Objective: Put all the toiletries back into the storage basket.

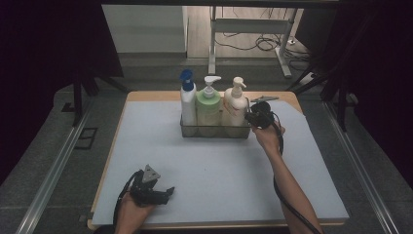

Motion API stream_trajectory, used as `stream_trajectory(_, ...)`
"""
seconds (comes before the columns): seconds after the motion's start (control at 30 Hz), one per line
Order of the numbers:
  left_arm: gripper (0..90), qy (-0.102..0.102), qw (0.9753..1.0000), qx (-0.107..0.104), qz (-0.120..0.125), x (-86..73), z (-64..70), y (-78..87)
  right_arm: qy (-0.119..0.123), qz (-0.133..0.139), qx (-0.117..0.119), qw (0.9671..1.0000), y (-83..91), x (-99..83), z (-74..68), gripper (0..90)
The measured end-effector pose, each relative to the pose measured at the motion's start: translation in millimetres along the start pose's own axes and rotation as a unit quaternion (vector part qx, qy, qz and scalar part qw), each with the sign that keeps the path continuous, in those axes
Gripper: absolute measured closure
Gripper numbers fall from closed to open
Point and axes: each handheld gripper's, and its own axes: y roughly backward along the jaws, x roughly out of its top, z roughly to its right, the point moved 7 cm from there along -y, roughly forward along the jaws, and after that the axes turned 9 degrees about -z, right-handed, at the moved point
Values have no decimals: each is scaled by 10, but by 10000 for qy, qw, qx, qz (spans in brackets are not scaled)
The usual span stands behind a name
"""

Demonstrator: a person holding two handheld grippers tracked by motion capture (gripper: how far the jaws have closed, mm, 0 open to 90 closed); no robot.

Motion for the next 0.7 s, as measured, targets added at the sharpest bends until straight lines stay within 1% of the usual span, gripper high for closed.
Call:
stream_trajectory(0.07, 124, 0, 10000, 0, 1, 0, 0, 0, 25, -29, 31, 10000, -15, -4, -4, 895)
stream_trajectory(0.1, 124, 1, 10000, -1, 0, 0, 0, 0, 68, -79, -30, 9999, -49, -13, -11, 896)
stream_trajectory(0.23, 124, 1, 10000, 0, 0, 0, 0, 0, -81, -116, -7, 9999, -69, -30, -11, 896)
stream_trajectory(0.27, 124, 1, 10000, 0, 0, 0, 0, 0, -81, -116, -7, 9999, -69, -30, -11, 896)
stream_trajectory(0.3, 124, -6, 10000, 1, -2, 0, -1, 0, -146, -140, 28, 9998, -80, -38, -14, 896)
stream_trajectory(0.4, 124, -1, 10000, 1, -2, 0, 0, 0, -177, -172, 33, 9997, -82, -43, -18, 896)
stream_trajectory(0.57, 124, -7, 10000, 2, -2, 1, -1, 0, -175, -198, 54, 9996, -105, -47, -41, 896)
stream_trajectory(0.7, 124, -7, 10000, 1, -3, 1, -1, 0, -136, -218, 139, 9996, -126, -46, -102, 895)
